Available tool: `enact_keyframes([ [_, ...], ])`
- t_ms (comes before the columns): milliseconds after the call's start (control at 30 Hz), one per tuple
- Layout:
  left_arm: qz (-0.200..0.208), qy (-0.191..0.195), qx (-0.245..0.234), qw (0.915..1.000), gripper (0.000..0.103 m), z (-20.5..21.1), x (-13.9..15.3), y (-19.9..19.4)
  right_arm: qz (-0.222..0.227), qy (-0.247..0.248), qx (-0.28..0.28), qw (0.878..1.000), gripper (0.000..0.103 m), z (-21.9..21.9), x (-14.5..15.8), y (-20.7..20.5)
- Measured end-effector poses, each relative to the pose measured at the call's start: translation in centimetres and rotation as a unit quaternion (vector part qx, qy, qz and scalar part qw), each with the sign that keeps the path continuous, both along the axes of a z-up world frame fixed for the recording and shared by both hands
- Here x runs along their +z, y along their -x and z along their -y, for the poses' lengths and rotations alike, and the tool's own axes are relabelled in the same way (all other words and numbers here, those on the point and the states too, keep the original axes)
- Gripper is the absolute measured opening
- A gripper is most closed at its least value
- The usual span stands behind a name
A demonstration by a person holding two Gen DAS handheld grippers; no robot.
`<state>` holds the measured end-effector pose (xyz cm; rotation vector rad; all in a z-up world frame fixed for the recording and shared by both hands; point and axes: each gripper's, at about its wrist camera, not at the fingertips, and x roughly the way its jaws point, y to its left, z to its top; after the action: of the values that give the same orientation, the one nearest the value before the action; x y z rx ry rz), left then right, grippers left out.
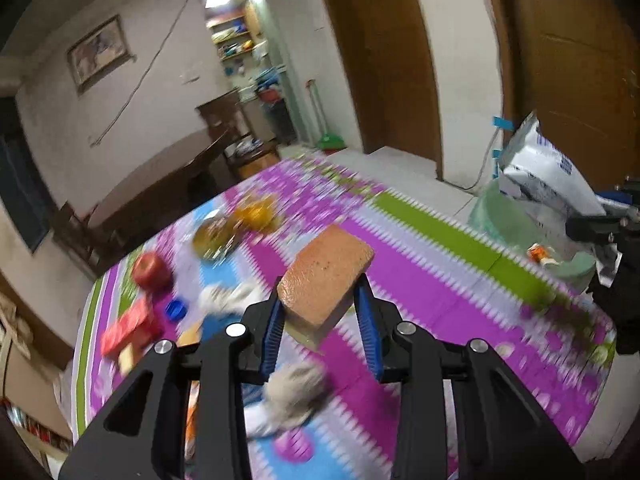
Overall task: Collect trash
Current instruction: 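Carry the wrapper and sponge over the green bin and release both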
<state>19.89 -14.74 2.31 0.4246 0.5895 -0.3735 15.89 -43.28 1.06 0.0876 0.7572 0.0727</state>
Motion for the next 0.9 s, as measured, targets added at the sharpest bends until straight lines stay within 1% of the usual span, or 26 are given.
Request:
enact_keyframes([
  [167, 0.009, -0.014, -0.039, 0.9991, 0.032, 6.2, 0.3, -0.7, -0.012, 0.010, -0.050, 0.999, 0.036, 5.2, 0.9, 0.3],
  [333, 0.011, -0.027, -0.073, 0.9969, 0.032, 11.9, 0.4, -1.1, -0.033, 0.005, -0.098, 0.995, 0.036, 11.0, 1.1, 0.5],
  [500, 0.010, -0.044, -0.101, 0.9939, 0.032, 16.2, -0.2, -1.8, -0.058, 0.004, -0.143, 0.988, 0.037, 16.2, 0.6, 0.5],
  [700, -0.003, -0.060, -0.125, 0.9904, 0.032, 20.5, -1.2, -2.9, -0.088, 0.002, -0.181, 0.980, 0.037, 20.7, -0.4, 0.5],
  [833, -0.017, -0.069, -0.141, 0.9875, 0.032, 22.5, -2.0, -3.4, -0.102, 0.001, -0.198, 0.975, 0.037, 22.0, -1.1, 0.3],
  [900, -0.018, -0.078, -0.148, 0.9858, 0.032, 23.5, -2.5, -3.4, -0.110, 0.004, -0.204, 0.973, 0.037, 22.4, -1.3, 0.5],
])
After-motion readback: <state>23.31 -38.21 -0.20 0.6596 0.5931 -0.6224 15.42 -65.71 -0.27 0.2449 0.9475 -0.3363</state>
